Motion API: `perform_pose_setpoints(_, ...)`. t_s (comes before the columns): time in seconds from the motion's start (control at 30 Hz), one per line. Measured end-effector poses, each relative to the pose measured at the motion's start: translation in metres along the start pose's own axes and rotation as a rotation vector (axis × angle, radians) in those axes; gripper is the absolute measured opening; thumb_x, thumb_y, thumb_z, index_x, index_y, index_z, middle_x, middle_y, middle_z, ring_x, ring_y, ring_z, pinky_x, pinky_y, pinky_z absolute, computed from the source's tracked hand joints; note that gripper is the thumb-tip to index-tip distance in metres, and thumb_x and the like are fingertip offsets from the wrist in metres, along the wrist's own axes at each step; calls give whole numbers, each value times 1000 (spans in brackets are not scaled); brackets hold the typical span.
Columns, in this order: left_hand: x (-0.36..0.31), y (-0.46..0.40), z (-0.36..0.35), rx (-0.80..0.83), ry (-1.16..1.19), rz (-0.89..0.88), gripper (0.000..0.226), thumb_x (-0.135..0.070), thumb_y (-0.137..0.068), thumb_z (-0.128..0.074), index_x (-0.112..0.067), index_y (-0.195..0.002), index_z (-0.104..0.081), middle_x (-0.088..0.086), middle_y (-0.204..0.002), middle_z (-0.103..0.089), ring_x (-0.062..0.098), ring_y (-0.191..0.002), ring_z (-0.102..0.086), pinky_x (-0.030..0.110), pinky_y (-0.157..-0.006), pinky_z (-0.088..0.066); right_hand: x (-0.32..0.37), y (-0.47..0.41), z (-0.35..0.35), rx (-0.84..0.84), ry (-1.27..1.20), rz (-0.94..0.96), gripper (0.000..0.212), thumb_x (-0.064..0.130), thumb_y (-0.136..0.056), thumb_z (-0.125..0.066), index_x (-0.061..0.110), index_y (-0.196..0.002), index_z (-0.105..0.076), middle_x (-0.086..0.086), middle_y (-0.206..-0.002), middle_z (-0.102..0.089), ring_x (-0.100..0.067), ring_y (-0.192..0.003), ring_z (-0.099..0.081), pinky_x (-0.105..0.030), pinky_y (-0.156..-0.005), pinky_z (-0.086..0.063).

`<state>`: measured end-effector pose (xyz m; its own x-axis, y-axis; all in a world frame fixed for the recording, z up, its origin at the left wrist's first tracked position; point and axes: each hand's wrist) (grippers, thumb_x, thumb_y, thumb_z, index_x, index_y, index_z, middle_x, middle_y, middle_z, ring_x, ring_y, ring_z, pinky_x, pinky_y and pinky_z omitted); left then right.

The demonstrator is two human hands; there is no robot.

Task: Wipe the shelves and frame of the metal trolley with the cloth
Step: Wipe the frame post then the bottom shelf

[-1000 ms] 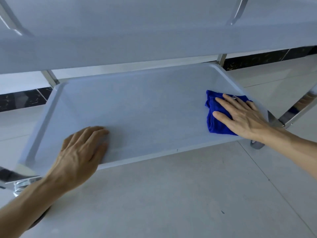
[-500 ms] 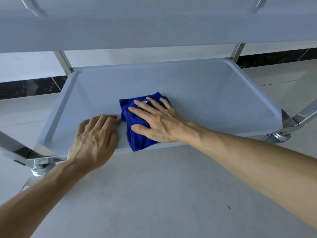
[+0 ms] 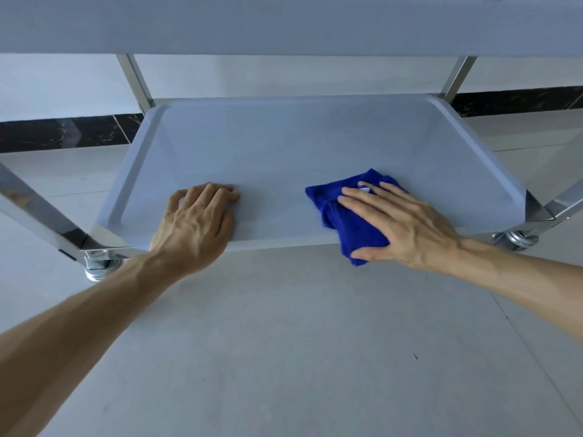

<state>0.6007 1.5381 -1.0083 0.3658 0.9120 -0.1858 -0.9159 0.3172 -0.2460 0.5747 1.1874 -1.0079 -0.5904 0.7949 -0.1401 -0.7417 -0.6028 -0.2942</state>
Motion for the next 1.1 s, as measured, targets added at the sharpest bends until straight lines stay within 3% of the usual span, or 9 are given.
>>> perform_pose_setpoints(0.13, 0, -1, -1, 4, -22, -10, 42, -28, -97, -30, -15, -126, -58, 1, -134, -58, 27, -122, -51, 46, -106, -33, 59, -48, -17, -97, 29, 85, 83, 58, -83, -70, 11, -148, -48, -8, -152, -49, -34, -135, -51, -51, -111, -41)
perform_pose_setpoints(0.27, 3, -1, 2, 13, -30, -44, 44, -30, -96, -31, -13, -127, -57, 4, -134, -58, 32, -121, -52, 49, -103, -35, 97, -86, -27, 12, -46, 88, 93, 53, -80, -74, 16, -155, -34, -4, -161, -36, -30, -146, -37, -49, -119, -27)
perform_pose_setpoints(0.33, 4, 0, 4, -8, -25, -66, 45, -30, -97, -29, -12, -126, -59, 3, -135, -59, 32, -123, -53, 48, -104, -36, 81, -76, -22, 34, -74, 85, 97, 51, -78, -75, 14, -156, -30, -3, -163, -32, -25, -148, -33, -47, -120, -26)
perform_pose_setpoints(0.5, 6, 1, 2, -61, -9, -103, 41, -27, -99, -33, -13, -125, -62, 3, -134, -62, 32, -123, -57, 46, -102, -39, -9, 11, 0, 14, -38, -16, 93, 46, -74, -84, 11, -150, -44, -4, -158, -40, -22, -145, -41, -45, -119, -32)
perform_pose_setpoints(0.67, 0, 2, 2, -67, -21, -94, 42, -26, -97, -34, -11, -122, -63, 6, -131, -63, 35, -120, -58, 48, -99, -40, -80, 84, 22, 160, -74, -261, 100, 44, -76, -85, 18, -155, -29, 1, -163, -30, -18, -150, -29, -47, -122, -27)
perform_pose_setpoints(0.83, -28, -31, 13, -7, -55, -12, 37, -27, -86, -42, -12, -109, -66, 16, -114, -61, 43, -103, -56, 52, -93, -38, -32, 34, 4, -2, 13, -60, 86, 50, -82, -78, 4, -147, -46, -10, -155, -43, -30, -143, -42, -51, -117, -34)
perform_pose_setpoints(0.93, -71, -50, 4, -22, 44, -44, 31, -17, -91, -51, -13, -120, -62, 14, -127, -55, 41, -113, -52, 51, -98, -37, 11, -9, -11, -29, -1, -3, 84, 53, -82, -73, 6, -147, -47, -7, -155, -45, -30, -142, -44, -50, -116, -35)
perform_pose_setpoints(1.1, -96, -41, -21, 6, 40, -231, 45, -29, -96, -35, -11, -132, -55, 8, -136, -55, 34, -121, -53, 48, -102, -37, -12, 9, -6, 26, -52, 13, 89, 51, -82, -75, 11, -153, -40, -3, -159, -38, -21, -146, -38, -44, -121, -28)
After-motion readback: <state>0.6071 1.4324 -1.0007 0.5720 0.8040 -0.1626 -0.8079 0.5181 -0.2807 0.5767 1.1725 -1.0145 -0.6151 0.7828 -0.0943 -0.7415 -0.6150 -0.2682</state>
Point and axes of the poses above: each hand's wrist, its own y-axis away from the middle knuckle, its own z-axis out of the back of the hand, x = y × z
